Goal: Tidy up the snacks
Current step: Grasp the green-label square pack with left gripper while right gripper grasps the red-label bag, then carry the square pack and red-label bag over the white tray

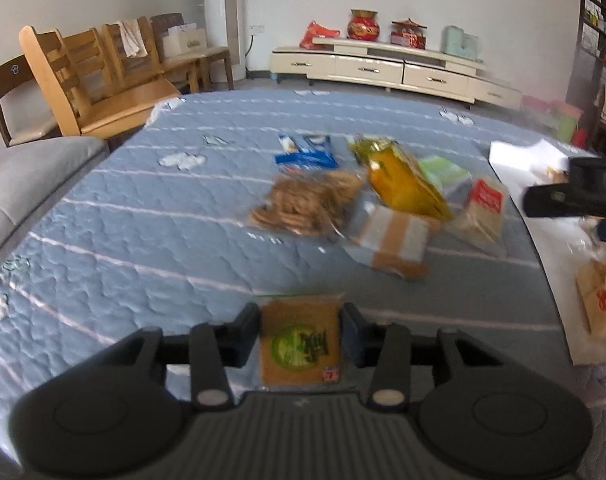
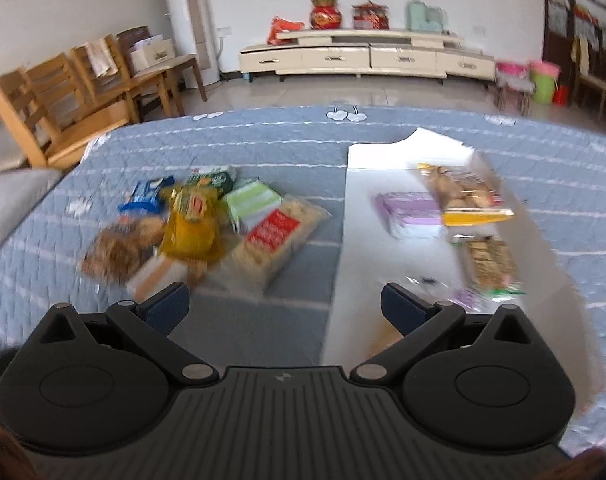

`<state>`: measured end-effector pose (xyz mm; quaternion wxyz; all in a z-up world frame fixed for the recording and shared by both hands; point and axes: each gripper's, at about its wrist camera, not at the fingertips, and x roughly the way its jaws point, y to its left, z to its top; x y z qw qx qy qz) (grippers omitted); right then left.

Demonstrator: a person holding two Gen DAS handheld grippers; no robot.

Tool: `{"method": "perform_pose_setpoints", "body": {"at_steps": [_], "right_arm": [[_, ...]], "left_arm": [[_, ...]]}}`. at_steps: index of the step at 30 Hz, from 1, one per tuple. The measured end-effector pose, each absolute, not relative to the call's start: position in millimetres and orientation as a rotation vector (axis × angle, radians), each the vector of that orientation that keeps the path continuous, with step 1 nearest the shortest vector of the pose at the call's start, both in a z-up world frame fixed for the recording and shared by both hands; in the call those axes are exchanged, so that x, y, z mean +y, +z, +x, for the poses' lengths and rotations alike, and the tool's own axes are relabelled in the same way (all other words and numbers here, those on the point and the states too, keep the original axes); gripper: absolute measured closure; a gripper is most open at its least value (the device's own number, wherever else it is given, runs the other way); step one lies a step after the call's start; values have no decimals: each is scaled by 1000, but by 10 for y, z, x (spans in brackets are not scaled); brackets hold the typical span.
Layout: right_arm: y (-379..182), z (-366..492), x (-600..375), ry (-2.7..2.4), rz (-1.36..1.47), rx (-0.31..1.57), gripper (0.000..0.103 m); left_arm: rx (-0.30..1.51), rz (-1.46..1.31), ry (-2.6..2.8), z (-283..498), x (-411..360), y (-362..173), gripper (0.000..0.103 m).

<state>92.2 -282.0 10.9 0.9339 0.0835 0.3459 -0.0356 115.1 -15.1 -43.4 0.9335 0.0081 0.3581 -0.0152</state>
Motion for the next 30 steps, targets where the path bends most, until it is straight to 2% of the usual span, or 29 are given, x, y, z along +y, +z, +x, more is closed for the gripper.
{"method": "perform_pose_setpoints", "body": {"at_steps": [11,13,14,15,16,19,30], "right_arm": [[-285,1877,-2662,-182,157,826,0],[-365,1936,-2703,-171,179,842,23],[-372,1921,-2708,-176,171,826,30],[-369,1896,-2701,-175,150,821,47],[-366,1866,-2701,-173,139,815,52],[-319,1708,-2756,-169,132,796,59],[65,845,-2862,-115,100,669,60]], "left_arm": [[693,7,-6,1421,-20,-305,60],[692,2,-4,1446,-23,-296,60],[694,-2,-4,1455,-22,-294,60],[694,-5,-5,1463,-21,-295,60],[694,-6,-6,1461,-22,-290,60],[687,-5,-7,1427,-27,-255,60],[641,12,-21,1125,-76,6,60]]}}
